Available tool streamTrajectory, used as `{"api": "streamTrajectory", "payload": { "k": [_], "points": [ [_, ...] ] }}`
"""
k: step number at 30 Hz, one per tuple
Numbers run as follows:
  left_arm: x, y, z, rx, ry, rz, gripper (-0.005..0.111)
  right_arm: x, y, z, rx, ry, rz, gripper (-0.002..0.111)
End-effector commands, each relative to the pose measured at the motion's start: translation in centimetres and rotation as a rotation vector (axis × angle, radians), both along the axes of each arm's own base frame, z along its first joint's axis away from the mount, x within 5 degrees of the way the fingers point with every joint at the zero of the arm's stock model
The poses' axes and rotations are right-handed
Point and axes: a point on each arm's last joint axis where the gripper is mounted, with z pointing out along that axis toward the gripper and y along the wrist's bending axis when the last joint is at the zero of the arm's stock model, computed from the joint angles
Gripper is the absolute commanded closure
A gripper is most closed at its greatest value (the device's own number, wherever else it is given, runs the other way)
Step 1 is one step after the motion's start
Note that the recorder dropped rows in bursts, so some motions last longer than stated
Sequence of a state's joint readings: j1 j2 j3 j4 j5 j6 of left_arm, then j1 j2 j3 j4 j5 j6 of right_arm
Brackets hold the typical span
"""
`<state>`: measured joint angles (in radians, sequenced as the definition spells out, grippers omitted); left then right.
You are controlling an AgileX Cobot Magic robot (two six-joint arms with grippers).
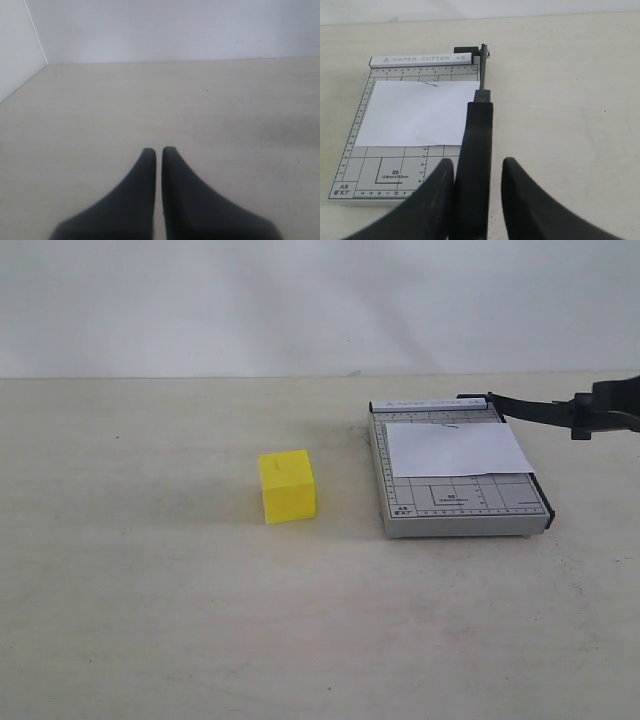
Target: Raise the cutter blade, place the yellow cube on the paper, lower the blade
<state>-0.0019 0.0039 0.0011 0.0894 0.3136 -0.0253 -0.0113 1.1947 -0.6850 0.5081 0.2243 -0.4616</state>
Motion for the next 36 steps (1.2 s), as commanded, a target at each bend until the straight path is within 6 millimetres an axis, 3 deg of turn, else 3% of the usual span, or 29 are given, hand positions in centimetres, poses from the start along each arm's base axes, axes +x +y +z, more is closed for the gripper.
{"api": "streamTrajectory", "payload": {
  "k": [1,5,8,9,12,13,18,29,34,36],
  "points": [
    [0.0,-0.1,0.1,-0.007,-0.012,-0.008,0.102,-0.2,-0.5,1.6,-0.042,-0.076,-0.007,0.068],
    [0.0,-0.1,0.1,-0.007,-0.012,-0.008,0.102,-3.3,0.2,5.7,-0.021,-0.144,0.062,0.069],
    [0.0,-0.1,0.1,-0.007,-0.012,-0.008,0.102,-7.2,0.8,7.9,0.019,-0.186,0.102,0.07],
    [0.0,-0.1,0.1,-0.007,-0.012,-0.008,0.102,-8.4,1.1,8.3,0.025,-0.185,0.123,0.074],
    [0.0,-0.1,0.1,-0.007,-0.012,-0.008,0.102,-11.1,1.2,8.9,-0.029,-0.252,0.165,0.104],
    [0.0,-0.1,0.1,-0.007,-0.012,-0.008,0.102,-11.6,1.2,9.1,-0.038,-0.288,0.16,0.108],
    [0.0,-0.1,0.1,-0.007,-0.012,-0.008,0.102,-13.8,1.0,9.8,-0.044,-0.424,0.122,0.108],
    [0.0,-0.1,0.3,-0.017,-0.031,-0.01,0.102,-15.1,1.5,8.9,-0.065,-0.323,0.204,0.108],
    [0.2,-0.8,1.3,-0.5,-0.128,-0.004,0.102,-15.1,1.6,8.5,-0.062,-0.297,0.214,0.108],
    [0.2,-0.9,1.4,-0.619,-0.133,-0.005,0.102,-14.9,1.5,8.0,-0.06,-0.311,0.195,0.108]
  ]
}}
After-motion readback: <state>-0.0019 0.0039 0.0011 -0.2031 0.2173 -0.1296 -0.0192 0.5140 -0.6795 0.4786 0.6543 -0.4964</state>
